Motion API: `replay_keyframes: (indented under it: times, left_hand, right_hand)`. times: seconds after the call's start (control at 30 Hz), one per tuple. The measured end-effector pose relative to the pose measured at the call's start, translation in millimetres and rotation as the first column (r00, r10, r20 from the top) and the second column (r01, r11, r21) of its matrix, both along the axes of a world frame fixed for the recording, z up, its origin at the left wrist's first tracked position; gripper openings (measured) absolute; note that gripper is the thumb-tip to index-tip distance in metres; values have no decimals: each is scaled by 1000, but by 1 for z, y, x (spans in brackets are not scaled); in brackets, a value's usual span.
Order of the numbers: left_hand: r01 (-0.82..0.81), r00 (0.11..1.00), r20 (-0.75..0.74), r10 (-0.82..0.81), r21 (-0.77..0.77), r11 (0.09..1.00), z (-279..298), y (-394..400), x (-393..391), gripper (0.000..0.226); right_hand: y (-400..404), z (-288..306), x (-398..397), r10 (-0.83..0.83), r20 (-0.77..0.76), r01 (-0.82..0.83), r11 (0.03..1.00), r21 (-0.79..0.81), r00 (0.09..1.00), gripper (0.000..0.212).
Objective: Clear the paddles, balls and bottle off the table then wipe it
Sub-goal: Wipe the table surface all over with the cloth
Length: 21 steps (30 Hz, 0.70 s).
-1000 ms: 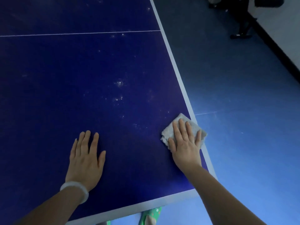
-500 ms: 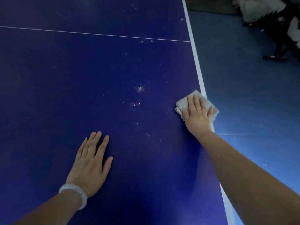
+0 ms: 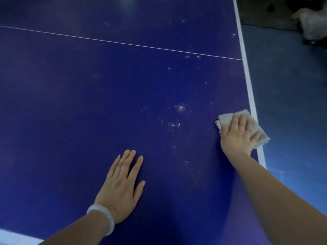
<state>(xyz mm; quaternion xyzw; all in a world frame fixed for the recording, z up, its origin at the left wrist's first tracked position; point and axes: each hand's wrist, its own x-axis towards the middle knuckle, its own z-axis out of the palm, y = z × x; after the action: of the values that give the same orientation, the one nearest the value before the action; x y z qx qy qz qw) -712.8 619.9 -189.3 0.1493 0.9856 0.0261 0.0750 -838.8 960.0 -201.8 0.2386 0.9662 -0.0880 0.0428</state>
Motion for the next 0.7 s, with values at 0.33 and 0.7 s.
replay_keyframes:
  times: [0.33,0.7]
  left_hand:
    - [-9,1000,21,8,17,1000,-6,-3,-1,65]
    - [-5,1000,12,5,42,999,-11,-6,0,63]
  right_hand:
    - [-167,-2,-66,621,-20,-621,783,-11,783,58]
    - [-127,4,-70,230,103,-232,973,13,968,62]
